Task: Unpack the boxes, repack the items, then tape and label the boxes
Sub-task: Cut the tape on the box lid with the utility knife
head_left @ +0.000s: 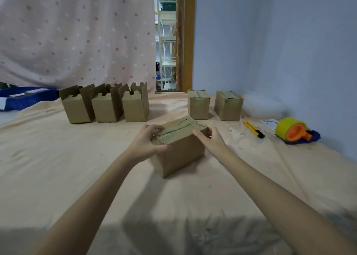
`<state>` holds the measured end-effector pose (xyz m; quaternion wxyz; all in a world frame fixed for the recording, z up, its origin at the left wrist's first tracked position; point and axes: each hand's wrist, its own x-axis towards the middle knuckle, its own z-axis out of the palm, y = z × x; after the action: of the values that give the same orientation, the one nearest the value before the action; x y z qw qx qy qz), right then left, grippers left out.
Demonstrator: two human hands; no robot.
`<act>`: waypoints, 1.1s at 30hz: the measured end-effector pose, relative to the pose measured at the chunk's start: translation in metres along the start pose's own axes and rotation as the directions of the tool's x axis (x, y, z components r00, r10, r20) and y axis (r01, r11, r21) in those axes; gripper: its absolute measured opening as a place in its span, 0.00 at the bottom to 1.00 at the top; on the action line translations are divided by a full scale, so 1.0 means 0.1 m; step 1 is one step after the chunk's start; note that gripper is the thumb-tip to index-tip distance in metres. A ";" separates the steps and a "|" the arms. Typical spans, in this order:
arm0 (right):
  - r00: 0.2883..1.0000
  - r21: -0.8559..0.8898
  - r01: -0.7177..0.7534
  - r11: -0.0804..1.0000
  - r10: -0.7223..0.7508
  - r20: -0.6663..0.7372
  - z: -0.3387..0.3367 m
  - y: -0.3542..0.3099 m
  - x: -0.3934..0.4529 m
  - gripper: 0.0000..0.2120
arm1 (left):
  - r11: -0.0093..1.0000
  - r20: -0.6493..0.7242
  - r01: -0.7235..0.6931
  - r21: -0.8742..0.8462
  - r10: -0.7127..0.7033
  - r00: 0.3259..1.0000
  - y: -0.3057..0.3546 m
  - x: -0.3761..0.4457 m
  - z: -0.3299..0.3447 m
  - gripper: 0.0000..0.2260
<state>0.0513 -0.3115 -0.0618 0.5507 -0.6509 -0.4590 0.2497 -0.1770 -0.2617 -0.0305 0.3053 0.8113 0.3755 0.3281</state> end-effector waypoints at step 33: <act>0.972 -0.475 -0.048 0.879 -0.069 -0.226 -1.38 0.87 1.01 0.19 | 0.925 0.091 -0.072 -0.373 0.113 0.989 -0.31 0.74 0.45 0.38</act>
<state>0.2401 -0.2887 -0.0888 0.4253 -0.7889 -0.4411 0.0470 -0.1188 -0.1963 -0.0582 0.4566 0.7732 0.2511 0.3615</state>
